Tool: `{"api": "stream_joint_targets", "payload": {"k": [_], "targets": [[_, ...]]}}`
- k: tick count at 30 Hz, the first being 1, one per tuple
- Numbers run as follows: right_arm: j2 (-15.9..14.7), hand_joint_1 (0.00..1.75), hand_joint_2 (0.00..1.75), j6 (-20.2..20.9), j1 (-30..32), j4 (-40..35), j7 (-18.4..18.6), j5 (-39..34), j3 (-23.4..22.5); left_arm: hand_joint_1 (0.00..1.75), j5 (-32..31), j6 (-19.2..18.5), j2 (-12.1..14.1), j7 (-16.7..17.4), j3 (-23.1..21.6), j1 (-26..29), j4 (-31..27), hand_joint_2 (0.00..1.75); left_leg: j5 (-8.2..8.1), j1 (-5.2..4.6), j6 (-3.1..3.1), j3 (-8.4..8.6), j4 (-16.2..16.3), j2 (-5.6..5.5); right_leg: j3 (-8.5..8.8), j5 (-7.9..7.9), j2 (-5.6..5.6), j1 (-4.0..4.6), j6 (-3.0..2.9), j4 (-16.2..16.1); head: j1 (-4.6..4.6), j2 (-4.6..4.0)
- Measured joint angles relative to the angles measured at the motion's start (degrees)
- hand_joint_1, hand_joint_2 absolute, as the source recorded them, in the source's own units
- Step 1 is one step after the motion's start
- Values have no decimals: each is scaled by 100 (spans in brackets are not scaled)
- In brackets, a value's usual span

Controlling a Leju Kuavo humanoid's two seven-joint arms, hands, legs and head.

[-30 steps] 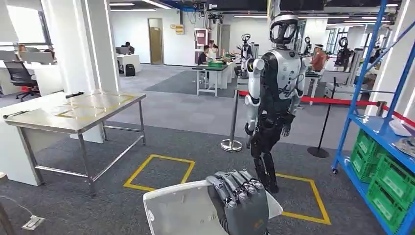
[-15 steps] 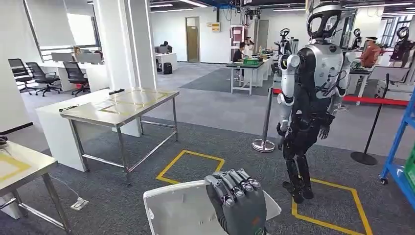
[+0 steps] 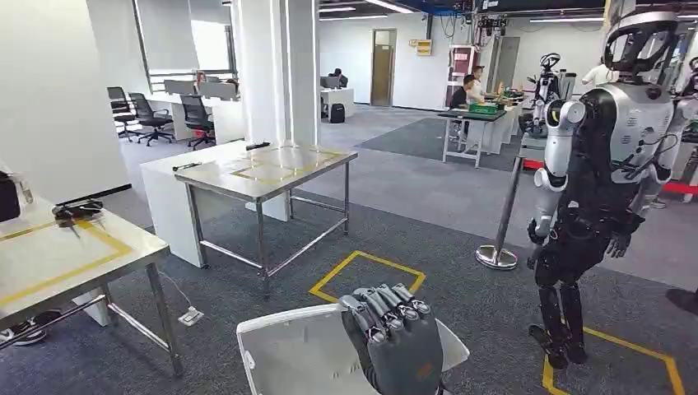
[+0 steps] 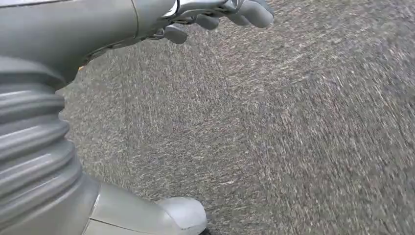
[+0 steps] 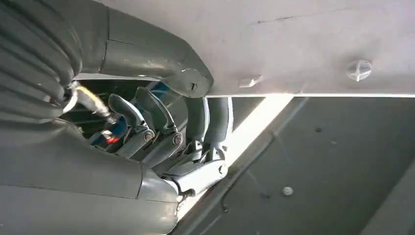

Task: Take the parts from the cabinet and place them on the table.

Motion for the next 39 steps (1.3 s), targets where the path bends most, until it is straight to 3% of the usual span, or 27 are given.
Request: {"api": "stream_joint_targets", "payload": {"k": [1,2,4,5,6,8,9,10,13,14,15,16,17,19,20,21,23,24,25,26,29,30,32,34,35,37,39], "targets": [[4,157,175,0,4,-2,-2,-2,0,0,-24,-45,2,-45,0,-11,-2,175,12,16,29,-11,-1,-57,-120,-175,334,-14,29,251,-3,0],[4,157,175,0,16,-2,-2,-4,0,0,-37,-72,2,-70,0,-32,-4,175,19,18,51,-23,-1,-108,-316,-386,481,-22,47,664,11,2],[4,157,175,11,76,0,-4,-4,0,0,-48,-120,2,-116,0,-41,-4,175,26,16,61,-53,9,-261,-773,-731,546,-27,71,1554,15,0],[7,157,175,11,89,0,-11,-4,0,0,-50,-142,2,-129,0,-33,-4,175,30,15,56,-69,25,-340,-893,-719,548,-26,69,1744,17,0],[7,157,175,11,89,0,-11,-4,0,0,-55,-173,2,-146,0,-23,-4,175,30,16,55,-74,41,-416,-840,-562,552,-27,58,1603,17,0],[9,157,175,11,86,-7,-20,-4,0,0,-61,-197,-4,-161,0,-20,-4,175,35,20,40,-72,67,-565,-423,-63,615,-36,22,729,24,2],[9,157,175,11,84,-13,-20,-4,0,0,-74,-212,-7,-157,0,-25,-4,175,41,23,21,-77,74,-629,-175,144,786,-49,0,223,28,0],[9,157,175,11,87,-17,-20,-4,0,0,-94,-216,-13,-144,0,-32,-4,175,53,7,-28,-106,86,-686,-93,47,1101,-66,-13,2,20,0],[18,157,175,9,94,-24,-20,-15,0,0,-103,-225,-9,-144,0,-5,-4,175,118,39,-163,-152,22,-860,-107,93,909,-1,-77,-14,11,0],[37,157,175,2,93,-24,-20,-20,0,0,-103,-238,-11,-142,0,5,-4,175,142,35,-214,-210,-4,-923,-97,126,838,-29,-131,-51,15,0],[66,157,175,0,92,-26,-20,-20,0,0,-105,-253,-7,-136,0,9,0,175,132,54,-226,-209,40,-879,-57,172,741,-68,-185,-109,15,0],[74,157,175,-2,110,-26,-20,-20,0,0,-118,-275,-15,-109,0,1,2,175,-51,-5,-232,-306,247,-518,-54,185,677,-55,-239,-127,-26,0],[77,157,175,-9,128,-26,-20,-17,0,0,-120,-291,-11,-105,0,-15,0,175,-285,-8,-250,-473,606,-331,-58,186,602,-45,-254,-127,-28,2],[77,157,175,-9,187,-22,-22,0,-2,0,-127,-306,-7,-87,0,-20,2,175,-702,3,-280,-851,1491,-175,-67,178,437,-21,-267,-124,-28,0],[79,157,175,-9,211,-22,-28,0,-2,0,-127,-308,-15,-74,0,-12,4,175,-767,6,-290,-947,1746,-156,-71,177,363,-17,-268,-123,-31,0],[79,157,175,-9,230,-22,-28,0,-2,0,-127,-308,-17,-67,0,-1,4,175,-702,10,-298,-908,1720,-142,-70,175,291,-17,-266,-122,-31,0],[81,157,175,-9,233,-24,-28,7,-2,0,-129,-308,-11,-68,0,2,2,175,-281,14,-295,-422,897,-69,-61,160,145,-20,-243,-107,-31,0],[85,157,175,-9,232,-24,-28,9,-2,0,-129,-308,-2,-68,0,-3,2,175,-80,12,-282,-99,342,77,-49,143,81,-20,-218,-88,-33,0],[87,157,175,-11,234,-24,-28,9,-2,0,-131,-308,-4,-68,0,-15,2,175,-153,-22,-224,25,60,288,-52,120,29,11,-183,-72,-35,0],[85,157,175,-15,228,-22,-28,11,-9,0,-144,-308,-4,-68,0,-16,2,175,-90,-22,-155,60,32,238,-50,102,-11,33,-151,-47,-26,0],[116,157,175,-37,219,-24,-24,42,-9,0,-168,-321,-9,-46,0,13,4,175,-83,-40,-50,5,71,77,-24,119,-121,32,-63,-80,-7,0],[125,157,175,-44,216,-24,-11,55,-15,0,-168,-323,-13,-41,0,14,2,175,-45,8,9,26,21,40,-40,80,-101,22,-25,-61,-7,0],[133,157,175,-70,217,-24,0,79,-48,0,-173,-336,-15,-43,0,-6,2,175,-28,20,60,10,14,-7,-249,-239,389,-20,38,436,13,2],[133,157,175,-79,250,-15,29,101,-74,0,-179,-360,-15,-83,0,-19,2,175,-23,17,82,-18,18,-68,-718,-650,538,-35,73,1380,24,0],[138,157,175,-92,272,-15,48,129,-98,0,-179,-380,-15,-124,0,-15,2,175,-22,13,84,-32,28,-101,-899,-728,546,-33,78,1711,24,2],[140,157,175,-96,277,-15,66,138,-127,0,-179,-408,-22,-168,0,-9,2,175,-22,13,83,-42,52,-156,-832,-465,547,-34,60,1508,28,0],[146,157,175,-101,275,-15,68,146,-146,0,-179,-408,-35,-181,0,-14,2,175,-23,16,71,-33,70,-207,-334,52,557,-35,15,495,33,0]]}}
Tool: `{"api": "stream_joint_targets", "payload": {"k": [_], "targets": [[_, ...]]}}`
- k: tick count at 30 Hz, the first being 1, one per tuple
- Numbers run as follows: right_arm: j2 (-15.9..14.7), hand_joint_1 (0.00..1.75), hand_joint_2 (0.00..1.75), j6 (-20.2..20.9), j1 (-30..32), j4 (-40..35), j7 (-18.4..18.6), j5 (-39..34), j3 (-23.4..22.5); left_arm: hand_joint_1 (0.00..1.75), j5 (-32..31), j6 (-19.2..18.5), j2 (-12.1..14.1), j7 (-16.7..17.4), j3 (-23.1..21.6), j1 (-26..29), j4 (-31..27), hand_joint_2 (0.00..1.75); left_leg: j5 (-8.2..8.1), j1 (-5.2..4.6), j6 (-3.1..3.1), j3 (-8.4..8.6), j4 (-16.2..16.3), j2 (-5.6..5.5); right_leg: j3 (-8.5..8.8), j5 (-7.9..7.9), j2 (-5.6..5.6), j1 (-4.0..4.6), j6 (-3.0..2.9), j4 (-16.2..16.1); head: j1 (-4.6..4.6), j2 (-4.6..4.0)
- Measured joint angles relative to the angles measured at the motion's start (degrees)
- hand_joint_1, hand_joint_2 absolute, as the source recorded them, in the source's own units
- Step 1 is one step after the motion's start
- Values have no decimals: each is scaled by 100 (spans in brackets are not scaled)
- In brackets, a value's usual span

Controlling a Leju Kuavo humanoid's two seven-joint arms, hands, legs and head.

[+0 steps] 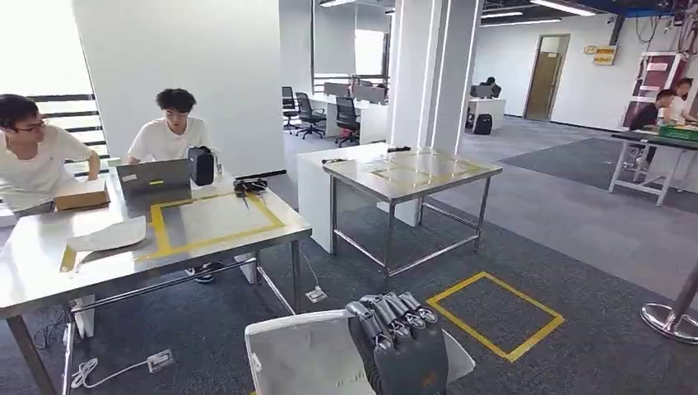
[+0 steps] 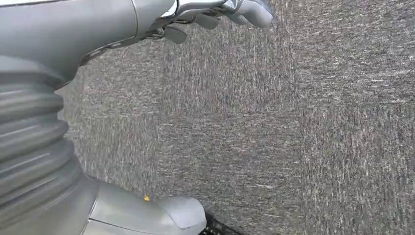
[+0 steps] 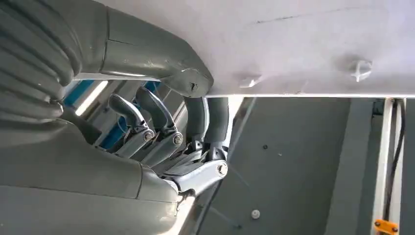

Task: Take the parts from the cabinet and place them on the table.

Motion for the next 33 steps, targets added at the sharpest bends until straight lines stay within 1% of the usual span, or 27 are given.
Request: {"api": "stream_joint_targets", "payload": {"k": [1,2,3,4,5,7,8,9,11,15,18,19,20,21,22,24,25,26,27,28,29,30,31,32,33], "targets": [[0,157,175,0,-6,0,0,0,-4,0,0,0,-4,-4,0,-2,0,175,6,0,-19,-2,4,-16,217,107,31,1,-35,-455,0,0],[4,157,175,0,-6,0,0,0,-7,0,0,0,-7,-11,0,-3,0,175,8,-35,-75,-23,18,-40,229,55,34,40,-45,-535,-9,0],[15,157,175,-7,-8,-2,4,7,-9,0,0,0,-4,-17,0,4,-2,175,17,-31,-111,-35,5,-44,208,73,30,38,-66,-541,-4,0],[24,157,175,-9,3,-2,18,11,-15,0,0,-2,2,-17,0,8,0,175,-47,-49,-45,-41,18,-37,206,96,31,18,-23,-563,-18,0],[26,157,175,-7,7,-2,17,31,-22,0,0,-2,-2,-17,0,12,0,175,-20,-43,17,-41,8,-29,208,97,33,28,-45,-562,-20,0],[50,157,175,-11,8,-4,15,42,-50,0,-9,0,-2,-17,0,7,0,175,14,-33,-68,-23,-35,-28,210,104,36,39,-74,-562,-28,0],[57,157,175,-11,13,-4,15,42,-68,0,-11,0,0,-26,0,3,0,175,27,-33,-88,5,-55,-27,207,104,36,39,-87,-561,-33,0],[57,157,175,-11,23,-4,15,48,-92,0,-15,0,2,-31,0,3,0,175,51,-33,-125,9,-72,-28,204,110,36,39,-99,-560,-33,2],[57,157,175,-11,50,-4,15,48,-118,0,-26,-2,2,-31,0,8,0,175,67,-32,-148,11,-85,-30,198,111,35,39,-111,-558,-37,0],[57,157,175,-26,89,-4,15,55,-138,0,-42,-2,7,-31,0,7,0,175,42,-41,-110,0,-59,-31,198,113,33,25,-105,-558,-44,0],[59,157,175,-59,123,-11,15,57,-138,0,-46,-9,11,-31,0,7,0,175,23,-58,-80,-15,-38,-31,199,109,32,13,-88,-561,-46,2],[68,157,175,-68,130,-22,15,57,-138,0,-46,-9,11,-28,0,6,0,175,15,-65,-67,-16,-50,-31,208,106,32,10,-64,-587,-46,0],[72,157,175,-72,130,-46,15,57,-142,0,-46,-9,2,-26,0,4,0,175,50,-22,-48,30,-138,-27,238,96,32,55,-26,-611,-46,0],[70,157,175,-81,151,-61,15,57,-151,0,-46,-9,-4,-24,0,6,0,175,95,12,-53,96,-218,-16,244,57,33,33,-12,-528,-44,0],[74,157,175,-92,141,-63,15,57,-155,0,-44,-9,-4,-24,0,2,-2,175,105,33,-21,112,-243,-10,113,-123,34,29,10,-276,-22,0],[74,157,175,-83,185,-61,15,59,-155,0,-46,-9,-4,-22,0,-1,0,175,101,44,-13,100,-234,-9,-320,-541,33,-6,74,569,-7,0],[74,157,175,-83,212,-61,15,61,-155,0,-46,-9,-11,-18,0,6,0,175,95,45,-17,90,-225,-10,-546,-690,32,-26,101,982,-9,0],[74,157,175,-81,218,-59,15,66,-155,0,-46,-11,-13,-11,0,9,0,175,88,52,-28,79,-209,-11,-661,-676,32,-46,122,1157,-7,2],[74,157,175,-76,216,-57,15,66,-155,0,-46,-13,-17,-4,0,9,0,175,71,68,-52,76,-185,-15,-597,-508,31,-64,144,997,-7,0],[74,157,175,-74,213,-55,15,68,-157,0,-46,-20,-20,-4,0,9,0,175,51,87,-82,76,-158,-25,-405,-268,31,-83,162,613,-5,2],[74,157,175,-74,203,-55,15,70,-157,0,-46,-20,-26,-4,0,7,0,175,26,109,-116,76,-118,-33,-135,-17,30,-105,177,82,-4,0],[74,157,175,-74,189,-55,15,72,-160,0,-46,-26,-28,-7,0,4,0,175,-7,121,-161,68,-64,-41,151,156,32,-139,203,-448,4,0],[76,157,175,-68,184,-48,15,74,-162,0,-52,-39,-2,-4,0,6,-7,175,-43,90,-221,55,-36,-51,131,66,57,-85,166,-460,2,0],[81,157,175,-70,184,-50,18,83,-164,0,-79,-48,-13,0,0,4,-2,175,-74,73,-273,53,-19,-57,137,80,67,-90,57,-474,-4,2],[81,157,175,-66,182,-50,18,83,-173,0,-105,-52,-20,7,0,6,0,175,-77,85,-295,39,-42,-57,134,66,61,-76,8,-473,-17,0]]}}
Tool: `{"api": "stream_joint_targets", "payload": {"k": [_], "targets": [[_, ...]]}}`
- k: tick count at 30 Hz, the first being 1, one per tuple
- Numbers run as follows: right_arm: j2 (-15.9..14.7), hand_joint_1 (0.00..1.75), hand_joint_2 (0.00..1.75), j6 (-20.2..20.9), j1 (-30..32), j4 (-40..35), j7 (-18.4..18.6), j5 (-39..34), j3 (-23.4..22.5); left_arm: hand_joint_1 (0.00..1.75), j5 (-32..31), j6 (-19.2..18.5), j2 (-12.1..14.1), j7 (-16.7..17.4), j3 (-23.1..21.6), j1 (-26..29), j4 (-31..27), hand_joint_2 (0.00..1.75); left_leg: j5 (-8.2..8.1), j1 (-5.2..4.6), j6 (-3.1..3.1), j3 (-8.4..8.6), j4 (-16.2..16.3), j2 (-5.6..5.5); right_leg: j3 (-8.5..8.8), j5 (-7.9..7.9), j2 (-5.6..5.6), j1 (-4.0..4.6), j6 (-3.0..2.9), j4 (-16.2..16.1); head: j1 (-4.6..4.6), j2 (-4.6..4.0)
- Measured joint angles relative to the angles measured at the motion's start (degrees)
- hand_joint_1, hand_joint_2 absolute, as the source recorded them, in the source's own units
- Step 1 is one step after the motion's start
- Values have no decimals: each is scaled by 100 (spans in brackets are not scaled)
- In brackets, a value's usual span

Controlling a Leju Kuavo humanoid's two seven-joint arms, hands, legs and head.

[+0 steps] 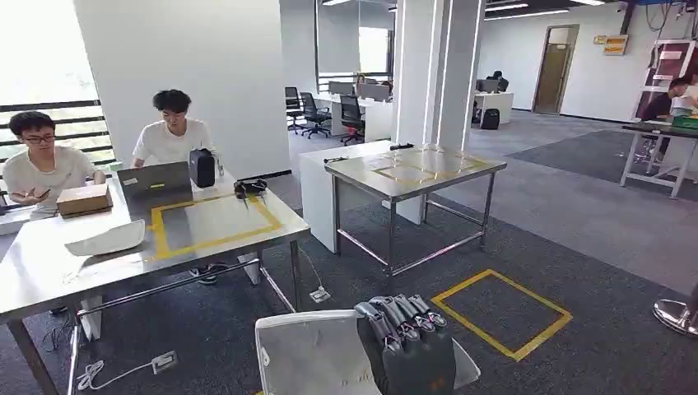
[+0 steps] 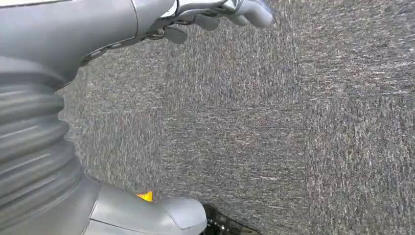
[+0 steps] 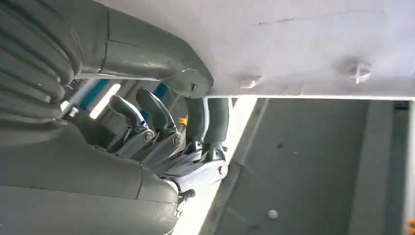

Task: Take the parts from the cabinet and place them on the table.

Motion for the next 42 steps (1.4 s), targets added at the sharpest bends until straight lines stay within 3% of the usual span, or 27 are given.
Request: {"api": "stream_joint_targets", "payload": {"k": [3,4,7,8,9,10,12,13,14,16,18,19,20,22,23,24,25,27,28,29,32,34,36,38,39,40,42], "targets": [[20,157,175,2,-16,-2,-2,9,-11,0,-22,-2,0,9,0,-1,0,175,-22,29,-97,44,8,45,68,28,-13,-15,-159,-41,-15,0],[24,157,175,2,-20,-2,-4,9,-13,0,-24,0,0,7,0,-7,0,175,-167,23,-93,-53,228,103,82,22,-20,-10,-203,-41,-28,0],[37,157,175,26,-15,-2,-22,20,-13,0,-28,-2,9,4,0,-1,0,175,-776,-3,-96,-766,1577,122,99,-21,-45,33,-266,-38,-37,0],[39,157,175,33,-11,-2,-22,20,-13,0,-35,0,9,4,0,5,0,175,-791,-10,-85,-925,1817,122,113,-36,-47,50,-280,-37,-39,0],[39,157,175,41,-11,-2,-22,20,-13,0,-44,-2,7,4,0,10,0,175,-658,-21,-60,-939,1763,121,143,-64,-47,63,-282,-37,-37,2],[39,157,175,44,-11,-2,-20,20,-13,0,-46,-4,7,4,0,9,0,175,-386,-36,-20,-800,1422,122,191,-100,-47,75,-280,-36,-44,0],[39,157,175,48,-9,-4,-20,22,-13,0,-59,-15,13,6,0,9,0,175,190,-78,81,-327,387,132,317,-184,-50,83,-256,-37,-44,0],[39,157,175,44,4,-4,-20,26,-13,0,-59,-15,22,7,0,10,0,175,179,-114,132,-192,143,155,305,-224,-56,87,-233,-39,-46,0],[39,157,175,42,11,-9,-20,26,-13,0,-61,-20,13,11,0,1,0,175,139,-137,130,-142,80,167,314,-256,-40,124,-186,-19,-48,0],[39,157,175,39,30,-9,-17,26,-13,0,-66,-20,13,13,0,2,0,175,98,-163,176,-152,100,151,335,-276,-48,100,-127,-67,-33,2],[37,157,175,42,34,-35,-18,26,-22,0,-66,-20,2,13,0,-1,0,175,96,-102,244,-65,11,141,406,-328,-51,98,-47,-80,-28,4],[31,157,175,31,27,-48,-17,26,-28,0,-68,-20,2,11,0,0,0,175,75,-102,277,-20,-7,138,357,-385,-43,93,-17,82,-13,0],[33,157,175,31,25,-50,-11,26,-28,0,-68,-20,2,11,0,-4,0,175,53,-101,311,8,-11,139,153,-556,-42,89,12,459,-11,0],[22,157,175,42,75,-50,-9,26,-28,0,-68,-22,-7,11,0,-6,0,175,0,-104,344,37,-6,133,-455,-906,-41,79,59,1428,2,0],[22,157,175,42,101,-50,-4,26,-28,0,-68,-22,-7,13,0,-1,0,175,-28,-104,340,59,-2,127,-707,-931,-41,79,72,1752,4,0],[22,157,175,42,118,-50,0,26,-31,0,-72,-28,-7,13,0,3,0,175,-59,-104,336,91,5,122,-814,-780,-42,76,76,1766,11,2],[15,157,175,46,137,-52,2,26,-37,0,-96,-35,-11,13,0,5,0,175,-98,-102,325,135,9,114,-767,-515,-42,72,70,1517,11,2],[-33,157,175,50,202,-107,13,24,-68,0,-129,-37,-26,13,-4,4,0,175,-195,-101,291,258,27,88,-376,194,-43,71,31,456,15,0],[-72,157,175,52,222,-125,20,15,-79,0,-140,-35,-31,9,-4,13,0,175,-237,-101,265,248,29,83,-259,303,-45,77,-9,88,20,0],[-111,157,175,68,245,-155,29,-2,-85,0,-155,-35,-33,-4,-7,4,0,175,-284,-143,219,280,57,64,-192,204,-37,111,-40,-5,0,0],[-210,157,175,66,313,-251,-2,-124,-120,0,-181,-50,-39,-22,-20,8,0,175,-303,-129,138,301,-23,67,-174,166,-20,127,-125,20,-2,2],[-238,157,175,63,306,-319,-37,-192,-120,0,-190,-57,-28,-20,-26,-8,-2,175,-390,-125,62,324,109,104,-46,167,-22,68,-217,-80,0,2],[-245,157,175,76,289,-341,-42,-229,-118,0,-194,-59,-24,-11,-28,-12,-4,175,-722,-119,32,-73,847,120,26,113,-40,65,-285,-88,-29,4],[-247,157,175,124,289,-341,-37,-232,-109,0,-197,-61,-28,-4,-28,3,-2,175,-935,-117,7,-593,1660,121,88,45,-40,66,-290,-87,-33,2],[-249,157,175,148,289,-341,-13,-232,-107,0,-199,-63,-35,-4,-28,11,-2,175,-857,-113,5,-749,1785,122,133,5,-35,65,-286,-87,-35,2],[-249,157,175,175,290,-345,4,-232,-105,0,-201,-63,-37,-2,-28,13,0,175,-631,-108,7,-738,1610,123,193,-41,-32,64,-275,-87,-39,2],[-249,157,175,179,293,-383,28,-227,-103,0,-203,-63,-35,-2,-28,11,-2,175,9,-102,25,-415,714,136,347,-150,-34,52,-238,-87,-39,2]]}}
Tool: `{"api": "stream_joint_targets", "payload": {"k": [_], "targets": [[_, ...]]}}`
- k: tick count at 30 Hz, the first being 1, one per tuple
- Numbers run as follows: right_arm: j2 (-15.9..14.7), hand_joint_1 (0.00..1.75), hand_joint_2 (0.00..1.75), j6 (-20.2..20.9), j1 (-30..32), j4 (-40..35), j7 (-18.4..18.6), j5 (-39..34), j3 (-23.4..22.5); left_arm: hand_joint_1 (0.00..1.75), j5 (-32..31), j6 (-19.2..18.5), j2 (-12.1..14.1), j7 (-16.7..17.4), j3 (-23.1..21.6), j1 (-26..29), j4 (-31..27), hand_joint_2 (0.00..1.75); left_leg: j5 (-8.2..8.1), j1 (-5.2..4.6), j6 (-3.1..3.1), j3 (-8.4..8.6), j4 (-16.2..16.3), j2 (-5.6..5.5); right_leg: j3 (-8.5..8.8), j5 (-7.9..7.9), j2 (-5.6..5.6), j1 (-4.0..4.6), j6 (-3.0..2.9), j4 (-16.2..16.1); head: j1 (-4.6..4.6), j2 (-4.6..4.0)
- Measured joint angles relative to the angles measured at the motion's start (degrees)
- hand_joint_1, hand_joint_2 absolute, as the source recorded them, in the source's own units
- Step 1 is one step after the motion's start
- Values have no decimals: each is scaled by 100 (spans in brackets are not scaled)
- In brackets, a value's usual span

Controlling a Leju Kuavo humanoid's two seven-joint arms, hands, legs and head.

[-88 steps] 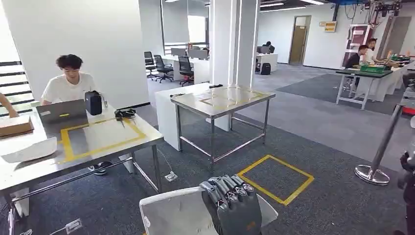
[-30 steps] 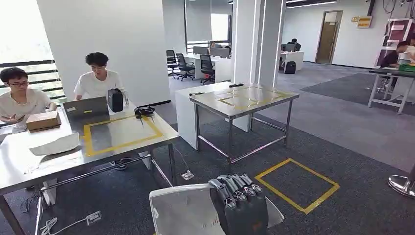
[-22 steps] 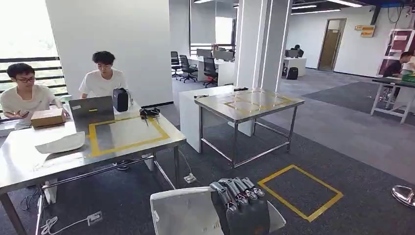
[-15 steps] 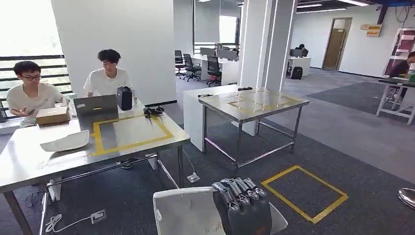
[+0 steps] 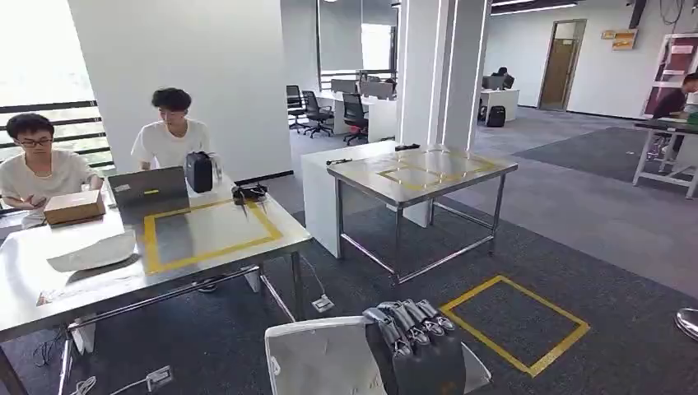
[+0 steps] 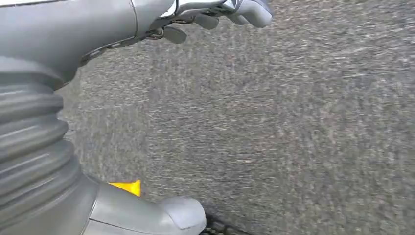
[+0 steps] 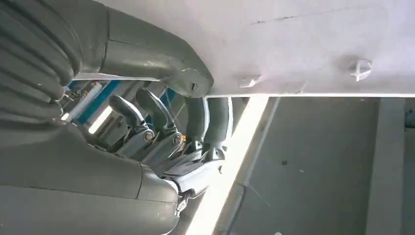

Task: Take the parts from the cabinet and place them on the table.

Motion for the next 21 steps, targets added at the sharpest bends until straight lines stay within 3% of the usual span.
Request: {"api": "stream_joint_targets", "payload": {"k": [1,2,3,5,7,8,11,12,13,14,16,17,18,20,21], "targets": [[0,157,175,2,0,-30,17,15,0,0,0,0,0,6,0,6,0,175,252,1,11,179,-465,20,38,-57,-5,1,32,-1,-7,0],[0,157,175,13,-2,-41,33,24,2,0,4,0,-7,13,0,3,2,175,136,-33,17,277,-597,30,39,-122,4,43,85,23,-15,0],[0,157,175,20,0,-59,44,31,2,0,9,-2,-7,15,0,-7,2,175,116,-31,93,276,-613,19,37,-132,13,43,114,2,-2,0],[0,157,175,22,0,-83,50,50,4,0,15,-2,-18,15,0,-5,2,175,68,-34,174,265,-628,21,111,-108,17,45,171,14,4,0],[0,157,175,28,-1,-98,50,55,4,0,24,-2,-22,15,0,-4,2,175,36,-13,262,381,-662,-4,72,-148,4,21,210,141,28,0],[0,157,175,17,-17,-109,52,59,4,0,26,-2,-22,15,0,-7,2,175,7,-13,304,420,-664,-7,-70,-229,5,21,233,428,32,0],[-4,157,175,31,17,-109,50,63,7,0,26,-2,-26,15,0,-5,2,175,-100,-30,351,493,-663,-19,-948,-681,6,24,269,1672,48,0],[-4,157,175,31,23,-109,52,66,7,0,26,-2,-26,15,0,-1,2,175,-137,-38,352,531,-662,-22,-1130,-673,6,26,261,1819,50,0],[-4,157,175,33,26,-109,52,68,7,0,26,-2,-26,15,0,1,2,175,-180,-46,346,590,-662,-31,-1182,-496,6,30,241,1707,55,0],[-4,157,175,33,26,-109,52,70,7,0,26,-2,-26,15,0,1,2,175,-225,-53,341,660,-662,-38,-1114,-203,6,41,207,1389,52,0],[-9,157,175,48,23,-109,52,70,4,0,26,-2,-44,15,0,-4,2,175,-330,-71,326,821,-665,-42,-775,539,5,108,80,368,57,0],[-22,157,175,50,29,-107,52,70,4,0,26,-2,-63,15,0,5,4,175,-372,-62,313,821,-676,-43,-698,580,3,138,15,162,52,0],[-33,157,175,59,22,-107,52,70,4,0,26,-4,-81,15,0,-11,4,175,-395,-70,270,848,-671,-63,-737,264,4,172,10,126,17,-2],[-50,157,175,68,33,-122,41,64,-9,0,26,-7,-76,33,0,-3,4,175,-398,-68,187,937,-618,-37,-641,476,16,175,-19,60,70,0],[-50,157,175,74,26,-122,41,63,-7,0,26,-7,-83,35,0,2,4,175,-370,-74,135,962,-602,-33,-555,432,16,154,-50,41,42,0]]}}
